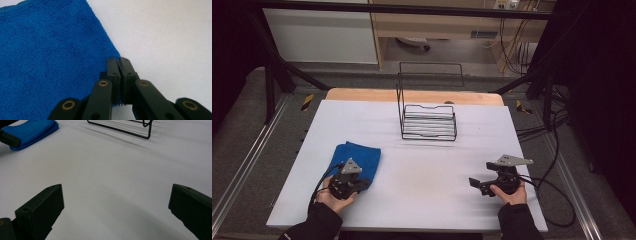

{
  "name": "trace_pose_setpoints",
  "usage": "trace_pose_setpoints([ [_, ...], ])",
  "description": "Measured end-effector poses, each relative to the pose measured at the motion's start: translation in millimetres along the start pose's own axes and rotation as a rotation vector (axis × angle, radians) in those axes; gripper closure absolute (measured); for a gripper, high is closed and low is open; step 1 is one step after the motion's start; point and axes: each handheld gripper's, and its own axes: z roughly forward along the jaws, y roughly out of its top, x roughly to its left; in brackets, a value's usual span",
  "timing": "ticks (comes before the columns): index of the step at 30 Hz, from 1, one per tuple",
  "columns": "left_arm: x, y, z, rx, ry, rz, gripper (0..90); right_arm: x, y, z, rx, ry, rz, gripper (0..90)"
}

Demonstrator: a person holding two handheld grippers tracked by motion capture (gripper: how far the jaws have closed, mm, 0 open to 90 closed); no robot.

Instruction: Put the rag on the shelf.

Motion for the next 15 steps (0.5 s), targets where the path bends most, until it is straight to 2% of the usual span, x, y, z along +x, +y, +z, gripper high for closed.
trace_pose_setpoints([
  [5, 1.0, 4.4, -11.6, -0.064, -0.026, -0.028, 87.6, 0.1, 0.0, 0.2, 0.001, 0.001, 0.002, 0.7],
  [11, -1.2, 11.4, -13.3, -0.094, -0.058, -0.056, 87.6, 0.0, 0.0, 1.0, 0.007, 0.000, -0.002, 0.9],
  [12, -5.0, 16.0, -11.8, -0.103, -0.076, -0.063, 87.6, 0.1, -0.1, 1.2, 0.008, 0.000, 0.000, 0.9],
  [15, -14.9, 23.3, -8.1, -0.110, -0.085, -0.057, 87.5, -0.1, -0.2, 1.4, 0.007, -0.002, -0.004, 0.9],
])
